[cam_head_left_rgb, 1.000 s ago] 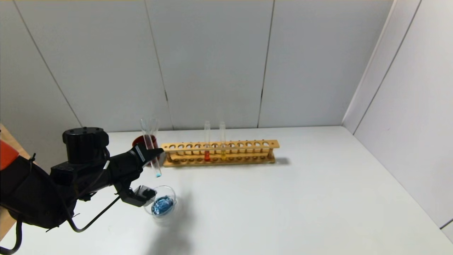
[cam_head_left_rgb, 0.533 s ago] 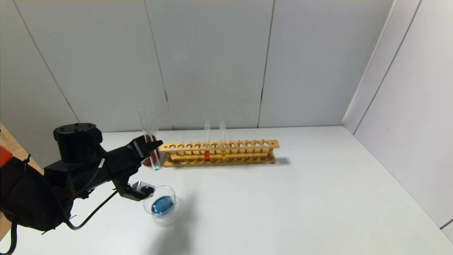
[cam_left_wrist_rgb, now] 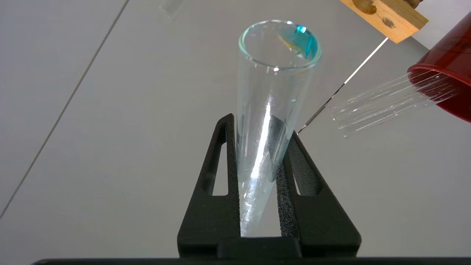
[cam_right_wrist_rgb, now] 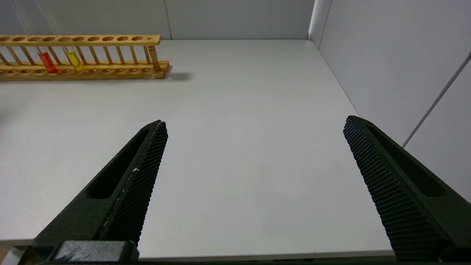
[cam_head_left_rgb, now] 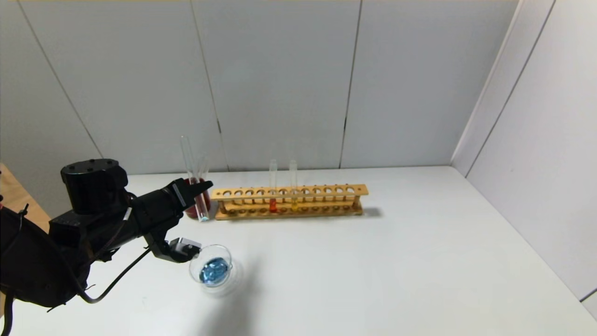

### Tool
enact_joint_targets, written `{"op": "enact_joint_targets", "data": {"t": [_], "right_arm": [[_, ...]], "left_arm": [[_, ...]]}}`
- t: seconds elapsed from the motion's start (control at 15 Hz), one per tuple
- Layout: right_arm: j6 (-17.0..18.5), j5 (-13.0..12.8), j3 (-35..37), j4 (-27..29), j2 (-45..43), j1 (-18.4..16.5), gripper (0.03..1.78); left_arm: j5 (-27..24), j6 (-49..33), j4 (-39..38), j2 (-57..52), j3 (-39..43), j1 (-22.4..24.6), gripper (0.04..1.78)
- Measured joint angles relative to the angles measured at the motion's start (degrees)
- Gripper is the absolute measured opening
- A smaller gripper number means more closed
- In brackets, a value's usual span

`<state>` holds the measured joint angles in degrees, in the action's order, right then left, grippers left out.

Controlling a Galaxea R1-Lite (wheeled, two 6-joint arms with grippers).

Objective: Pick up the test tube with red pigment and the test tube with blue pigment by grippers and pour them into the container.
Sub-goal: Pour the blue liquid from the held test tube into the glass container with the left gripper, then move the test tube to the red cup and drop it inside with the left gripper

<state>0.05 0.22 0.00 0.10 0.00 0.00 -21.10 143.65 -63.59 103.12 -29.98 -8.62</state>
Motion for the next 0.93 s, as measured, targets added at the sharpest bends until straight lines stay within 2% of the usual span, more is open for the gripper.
{"op": "enact_joint_targets", "data": {"t": [0.2, 0.4, 0.53, 0.6, 0.8, 0.93], "right_arm": [[0.0, 0.0, 0.0, 0.0, 0.0, 0.0, 1.75], [0.0, 0.0, 0.0, 0.0, 0.0, 0.0, 1.75], [0.0, 0.0, 0.0, 0.0, 0.0, 0.0, 1.75], [0.0, 0.0, 0.0, 0.0, 0.0, 0.0, 1.75], [0.0, 0.0, 0.0, 0.0, 0.0, 0.0, 1.75], [0.0, 0.0, 0.0, 0.0, 0.0, 0.0, 1.75]], "left_arm": [[3.2, -2.2, 0.1, 0.0, 1.3, 0.4, 0.33], [14.1, -11.6, -1.4, -1.3, 7.4, 0.7, 0.33], [22.2, -21.7, -3.6, -3.0, 9.8, 0.4, 0.33], [24.5, -26.4, -3.8, -3.6, 9.5, 0.3, 0.33], [27.1, -42.7, -2.1, -4.4, 6.6, 0.1, 0.33], [27.5, -57.2, 2.5, -4.7, 3.5, 0.0, 0.33]]}}
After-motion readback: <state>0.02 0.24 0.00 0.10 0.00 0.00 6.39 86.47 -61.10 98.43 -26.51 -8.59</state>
